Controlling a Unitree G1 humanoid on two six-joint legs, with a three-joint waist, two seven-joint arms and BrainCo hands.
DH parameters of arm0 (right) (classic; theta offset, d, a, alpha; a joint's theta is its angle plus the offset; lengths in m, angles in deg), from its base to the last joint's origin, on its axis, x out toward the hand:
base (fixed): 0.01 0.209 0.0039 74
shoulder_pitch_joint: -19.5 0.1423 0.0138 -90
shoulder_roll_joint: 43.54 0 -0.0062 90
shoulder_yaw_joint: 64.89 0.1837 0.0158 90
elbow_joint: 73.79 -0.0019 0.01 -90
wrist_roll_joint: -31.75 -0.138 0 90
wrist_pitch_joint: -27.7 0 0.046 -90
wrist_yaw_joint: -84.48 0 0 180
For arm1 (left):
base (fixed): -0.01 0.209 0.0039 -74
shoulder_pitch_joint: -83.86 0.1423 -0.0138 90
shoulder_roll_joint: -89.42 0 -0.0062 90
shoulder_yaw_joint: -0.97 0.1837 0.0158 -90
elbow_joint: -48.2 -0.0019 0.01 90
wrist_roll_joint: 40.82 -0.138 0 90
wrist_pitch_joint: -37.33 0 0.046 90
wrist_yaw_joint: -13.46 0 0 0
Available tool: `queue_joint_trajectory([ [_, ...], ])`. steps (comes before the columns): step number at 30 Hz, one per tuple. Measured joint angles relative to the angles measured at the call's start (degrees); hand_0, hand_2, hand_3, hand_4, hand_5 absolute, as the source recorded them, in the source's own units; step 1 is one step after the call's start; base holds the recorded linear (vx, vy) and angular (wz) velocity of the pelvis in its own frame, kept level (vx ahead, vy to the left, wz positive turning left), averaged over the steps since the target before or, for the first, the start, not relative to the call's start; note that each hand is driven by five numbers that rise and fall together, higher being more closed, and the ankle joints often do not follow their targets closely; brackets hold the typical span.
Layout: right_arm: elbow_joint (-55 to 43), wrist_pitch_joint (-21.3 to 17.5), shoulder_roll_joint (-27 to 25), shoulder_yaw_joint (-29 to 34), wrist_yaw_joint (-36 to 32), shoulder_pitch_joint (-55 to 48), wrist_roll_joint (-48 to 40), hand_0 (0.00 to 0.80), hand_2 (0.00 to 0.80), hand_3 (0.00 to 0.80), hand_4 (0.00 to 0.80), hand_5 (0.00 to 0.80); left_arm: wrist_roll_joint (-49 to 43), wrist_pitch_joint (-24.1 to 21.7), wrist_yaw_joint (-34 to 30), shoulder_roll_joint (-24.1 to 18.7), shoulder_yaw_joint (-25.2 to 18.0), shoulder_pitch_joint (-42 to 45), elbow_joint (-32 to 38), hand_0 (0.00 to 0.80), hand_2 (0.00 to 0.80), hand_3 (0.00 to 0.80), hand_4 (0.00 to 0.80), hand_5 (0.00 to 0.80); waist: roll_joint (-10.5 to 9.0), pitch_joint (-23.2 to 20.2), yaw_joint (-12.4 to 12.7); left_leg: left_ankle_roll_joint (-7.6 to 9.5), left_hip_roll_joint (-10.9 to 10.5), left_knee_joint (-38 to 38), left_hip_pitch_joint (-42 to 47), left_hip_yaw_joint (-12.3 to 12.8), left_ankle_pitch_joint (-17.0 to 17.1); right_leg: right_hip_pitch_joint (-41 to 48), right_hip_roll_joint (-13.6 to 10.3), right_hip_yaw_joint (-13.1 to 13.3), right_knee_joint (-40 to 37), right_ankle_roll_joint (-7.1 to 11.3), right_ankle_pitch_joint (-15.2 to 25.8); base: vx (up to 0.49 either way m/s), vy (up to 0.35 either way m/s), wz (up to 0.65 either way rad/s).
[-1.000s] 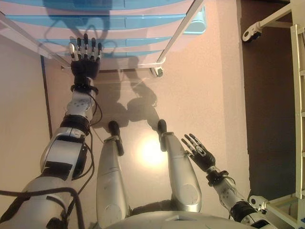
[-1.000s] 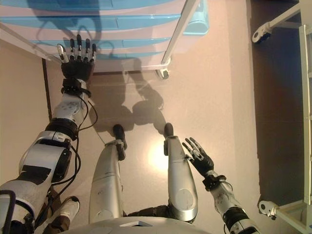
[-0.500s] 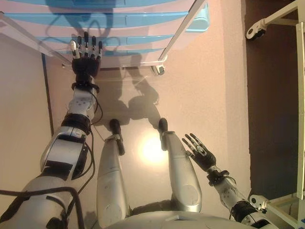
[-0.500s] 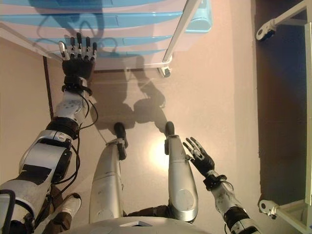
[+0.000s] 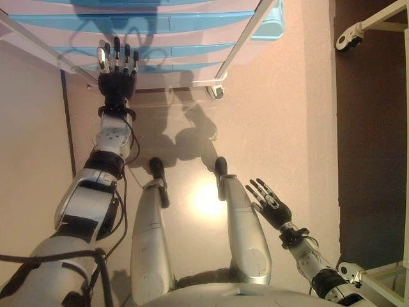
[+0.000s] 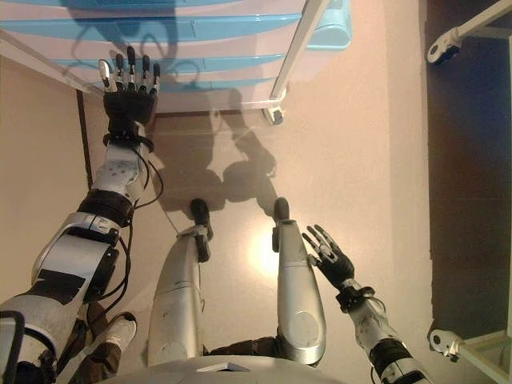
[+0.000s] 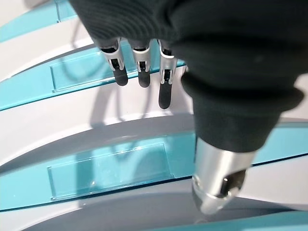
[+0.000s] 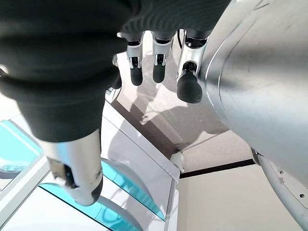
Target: Open the drawer and pick up the medicine
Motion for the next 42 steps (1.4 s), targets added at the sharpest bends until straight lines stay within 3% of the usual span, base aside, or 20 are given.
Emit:
queue_joint_trajectory([
  [13,1.8,0.0,-1.7,-0.3,-0.1,0.0,-1.1,0.0,0.0,0.0,0.0,0.0,-0.1,-1.5,1.6,0.0,1.7,0.0,4.8,0.0,0.0,0.0,0.0,0.0,1.03,0.6,1.3,-0.36,0.0,-2.7,1.4,0.4,1.8,-0.1,0.0,0.1,0.0,-0.58,0.4,0.003,0.004,0.0],
  [17,2.1,0.0,-2.2,-0.7,-0.1,0.0,-1.1,0.0,0.0,0.0,0.0,0.0,0.5,-2.7,2.3,-0.2,2.0,-0.2,9.4,0.0,0.0,0.0,0.0,0.0,1.05,0.7,1.6,-0.37,0.0,-3.6,1.5,0.5,2.6,-0.6,-0.1,0.1,0.0,-0.79,0.6,0.0,0.0,0.0],
  [42,3.6,0.1,-2.6,-1.9,-0.1,-0.1,-1.1,0.0,0.0,0.0,0.0,0.0,1.0,-2.4,3.8,0.1,1.7,0.0,9.5,0.0,0.0,0.0,0.0,0.0,1.12,0.7,1.5,-0.36,0.0,-4.3,3.1,0.9,3.3,0.7,-0.1,0.1,-0.1,-0.94,0.7,0.0,0.0,0.0],
])
